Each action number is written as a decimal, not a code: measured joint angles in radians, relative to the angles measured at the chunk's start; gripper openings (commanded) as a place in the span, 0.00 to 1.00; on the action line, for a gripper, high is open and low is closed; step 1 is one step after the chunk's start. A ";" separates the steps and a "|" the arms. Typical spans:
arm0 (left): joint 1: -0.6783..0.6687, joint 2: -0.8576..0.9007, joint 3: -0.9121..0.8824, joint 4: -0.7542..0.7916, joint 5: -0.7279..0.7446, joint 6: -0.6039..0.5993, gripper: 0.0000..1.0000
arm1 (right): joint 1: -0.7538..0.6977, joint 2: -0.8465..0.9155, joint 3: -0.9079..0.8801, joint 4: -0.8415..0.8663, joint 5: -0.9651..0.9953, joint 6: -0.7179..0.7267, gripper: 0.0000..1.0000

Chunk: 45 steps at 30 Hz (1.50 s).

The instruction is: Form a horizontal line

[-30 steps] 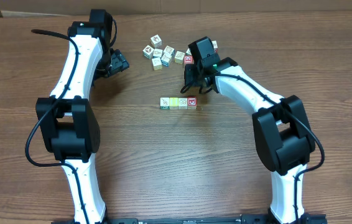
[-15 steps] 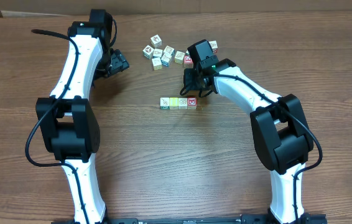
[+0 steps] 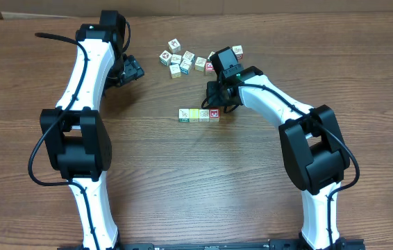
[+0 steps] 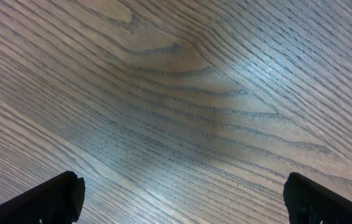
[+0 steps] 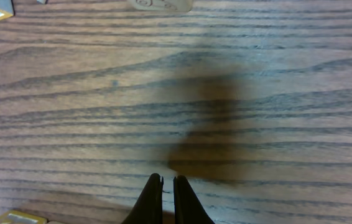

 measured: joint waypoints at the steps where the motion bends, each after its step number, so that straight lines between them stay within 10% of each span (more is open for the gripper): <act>1: 0.000 0.000 0.000 0.000 0.000 0.000 1.00 | 0.003 0.000 0.000 0.000 0.000 0.000 0.05; 45: 0.000 0.000 0.000 0.000 0.000 0.000 1.00 | 0.036 0.000 0.000 -0.020 0.056 0.000 0.05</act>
